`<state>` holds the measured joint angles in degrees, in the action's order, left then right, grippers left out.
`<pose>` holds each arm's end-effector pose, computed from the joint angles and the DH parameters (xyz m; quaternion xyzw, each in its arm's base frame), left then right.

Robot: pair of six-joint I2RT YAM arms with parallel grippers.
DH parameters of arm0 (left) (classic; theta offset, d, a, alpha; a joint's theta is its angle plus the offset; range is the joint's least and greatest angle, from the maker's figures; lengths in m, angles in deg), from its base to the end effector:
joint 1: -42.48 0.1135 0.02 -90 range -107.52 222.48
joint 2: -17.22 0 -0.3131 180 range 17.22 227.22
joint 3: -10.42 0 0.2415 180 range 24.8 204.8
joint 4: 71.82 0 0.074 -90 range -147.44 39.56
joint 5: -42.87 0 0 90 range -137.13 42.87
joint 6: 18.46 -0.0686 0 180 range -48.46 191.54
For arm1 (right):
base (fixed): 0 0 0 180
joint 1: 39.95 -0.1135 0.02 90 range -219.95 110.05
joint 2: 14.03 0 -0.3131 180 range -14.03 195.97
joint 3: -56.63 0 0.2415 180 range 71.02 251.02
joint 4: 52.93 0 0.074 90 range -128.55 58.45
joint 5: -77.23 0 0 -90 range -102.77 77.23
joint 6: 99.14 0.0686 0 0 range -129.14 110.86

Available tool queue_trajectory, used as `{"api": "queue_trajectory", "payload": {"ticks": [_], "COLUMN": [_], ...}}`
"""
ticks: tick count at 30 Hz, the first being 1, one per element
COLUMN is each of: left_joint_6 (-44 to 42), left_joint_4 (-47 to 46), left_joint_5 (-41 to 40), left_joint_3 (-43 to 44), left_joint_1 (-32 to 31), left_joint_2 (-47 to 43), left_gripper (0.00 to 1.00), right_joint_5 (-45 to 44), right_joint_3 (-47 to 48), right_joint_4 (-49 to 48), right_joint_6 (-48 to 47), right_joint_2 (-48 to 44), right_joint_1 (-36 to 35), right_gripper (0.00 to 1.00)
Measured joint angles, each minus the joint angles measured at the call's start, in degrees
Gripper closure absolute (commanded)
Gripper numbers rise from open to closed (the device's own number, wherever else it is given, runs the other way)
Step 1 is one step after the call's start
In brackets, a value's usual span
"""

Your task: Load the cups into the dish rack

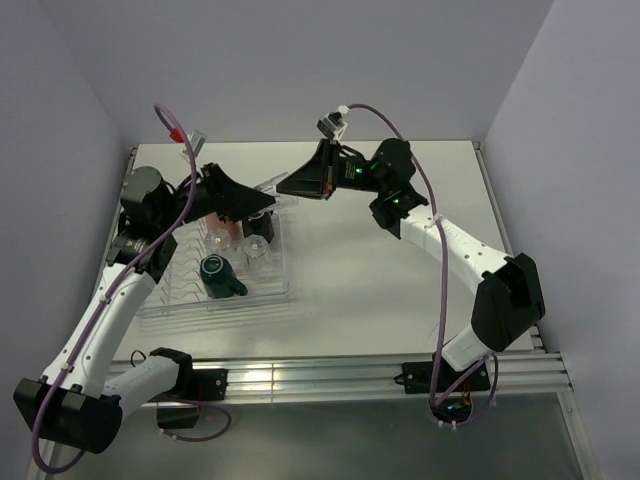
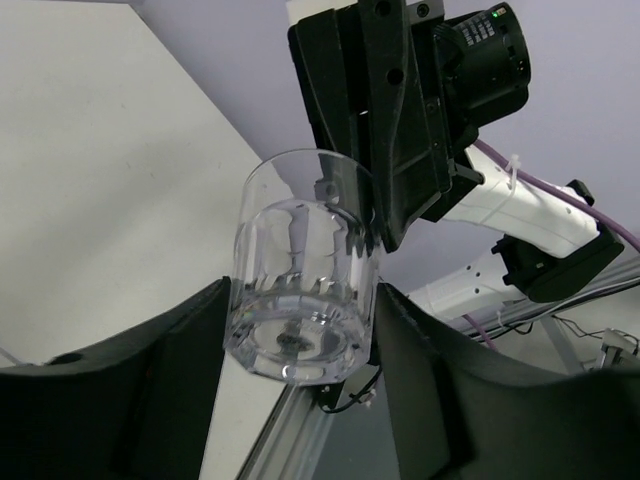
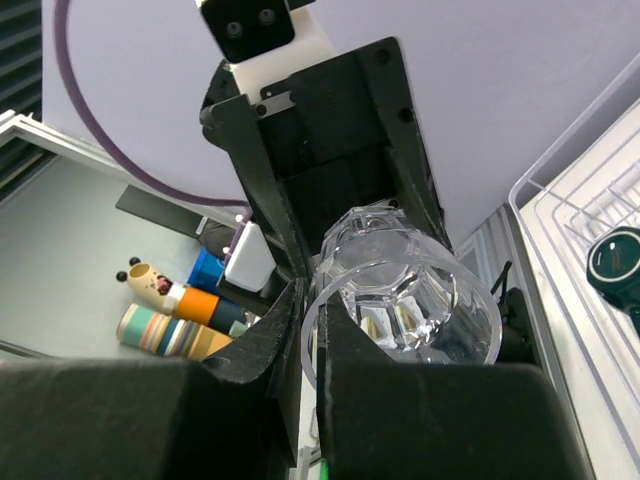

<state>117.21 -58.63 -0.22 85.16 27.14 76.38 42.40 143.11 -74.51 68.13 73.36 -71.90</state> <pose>0.1920 -0.1046 0.4522 0.1111 0.6880 -0.5735 0.4306 0.2698 0.2346 0.4624 -0.1572 0.6119 0.7468 0.2075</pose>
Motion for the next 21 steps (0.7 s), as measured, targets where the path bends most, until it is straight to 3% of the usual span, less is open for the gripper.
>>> {"api": "queue_trajectory", "payload": {"ticks": [2,4,5,9,11,12,15,21], "left_joint_6": [0.5,0.59,0.63,0.72,0.48,0.26,-0.92,-3.02], "left_joint_4": [0.09,-0.11,-0.33,-0.96,-0.35,0.2,3.23,10.93], "left_joint_5": [0.26,0.26,0.28,0.2,-0.33,-0.55,-1.95,-5.84], "left_joint_3": [-0.39,-0.66,-0.79,-1.14,-1.16,-1.16,-1.16,-0.09], "left_joint_1": [0.11,0.44,0.52,0.79,0.85,0.85,0.85,0.46], "left_joint_2": [-0.02,-0.04,-0.07,-0.33,-0.79,-0.98,-2.03,-3.43], "left_gripper": [0.5,0.64,0.76,1.0,1.0,1.0,1.0,1.0], "right_joint_5": [-0.11,-0.11,-0.04,0.07,-0.02,-0.04,-0.55,-4.87], "right_joint_3": [0.28,0.94,1.22,2.08,2.27,2.27,2.58,3.1], "right_joint_4": [0.07,0.31,0.42,0.9,1.31,1.73,4.24,12.07], "right_joint_6": [-0.09,-0.22,-0.22,-0.74,-1.36,-1.86,-4.07,-10.62], "right_joint_2": [0.94,1.57,1.79,2.32,2.43,2.43,2.43,2.25], "right_joint_1": [-0.44,-0.48,-0.52,-0.66,-0.76,-0.85,-1.29,-1.66], "right_gripper": [1.0,1.0,1.0,1.0,0.98,0.87,0.72,0.57]}}
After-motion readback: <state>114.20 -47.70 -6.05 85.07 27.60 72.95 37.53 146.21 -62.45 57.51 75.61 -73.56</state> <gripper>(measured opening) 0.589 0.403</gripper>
